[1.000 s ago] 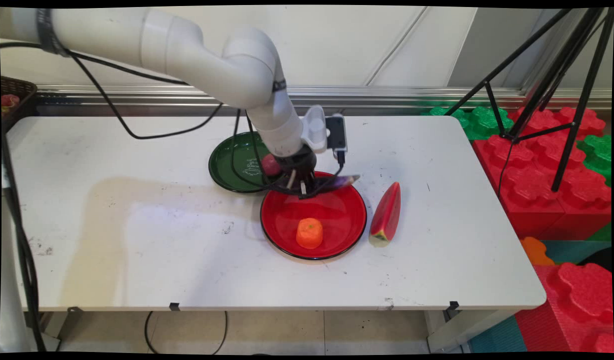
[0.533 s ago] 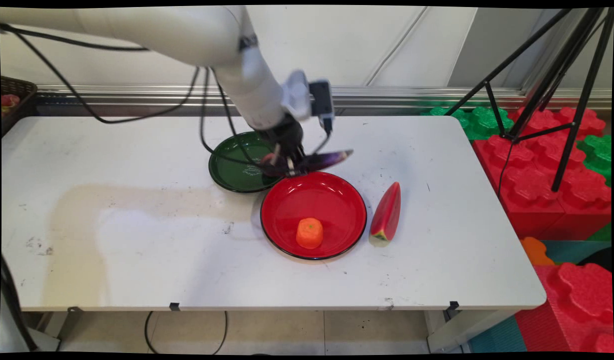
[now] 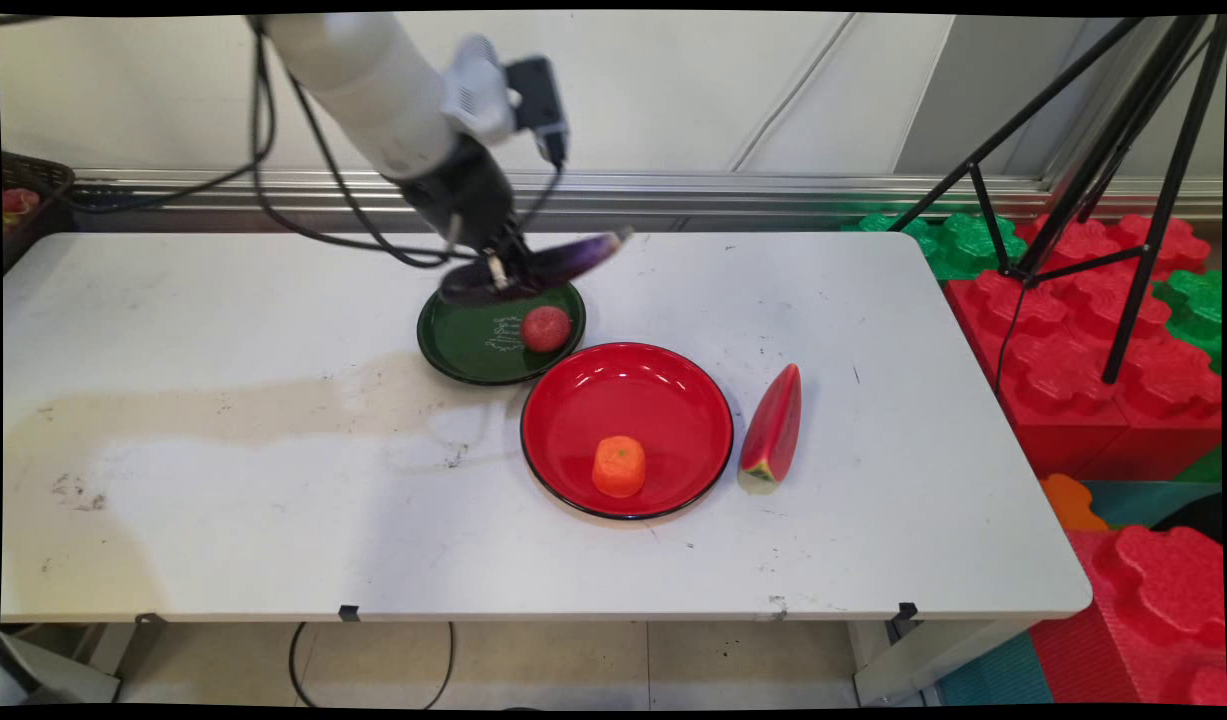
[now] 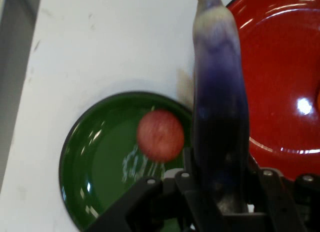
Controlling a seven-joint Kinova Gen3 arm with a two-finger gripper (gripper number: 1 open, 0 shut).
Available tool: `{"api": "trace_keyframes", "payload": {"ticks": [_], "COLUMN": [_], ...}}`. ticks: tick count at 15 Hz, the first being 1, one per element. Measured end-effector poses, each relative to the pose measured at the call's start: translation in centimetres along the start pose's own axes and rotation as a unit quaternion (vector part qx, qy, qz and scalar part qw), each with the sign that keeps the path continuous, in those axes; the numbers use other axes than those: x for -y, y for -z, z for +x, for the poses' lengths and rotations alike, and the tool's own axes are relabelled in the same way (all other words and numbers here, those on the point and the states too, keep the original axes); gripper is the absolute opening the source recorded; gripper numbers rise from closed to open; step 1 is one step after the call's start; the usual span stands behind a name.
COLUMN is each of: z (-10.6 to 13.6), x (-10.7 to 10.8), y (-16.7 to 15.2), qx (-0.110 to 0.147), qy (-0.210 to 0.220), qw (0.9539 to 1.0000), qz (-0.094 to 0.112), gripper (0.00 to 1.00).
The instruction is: Place the picked object on the green plate
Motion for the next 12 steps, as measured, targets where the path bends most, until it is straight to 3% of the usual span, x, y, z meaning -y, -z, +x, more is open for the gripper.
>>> {"api": "trace_keyframes", "payload": {"ticks": [6,12], "z": [-2.6,-4.4], "x": [2.4,6.4], "y": [2.4,2.3], "qx": [0.004,0.015], "qy": [0.077,0.153], "qw": [0.9966,0.9855], "qz": [0.027,0.071], "gripper": [0.00,0.00]}}
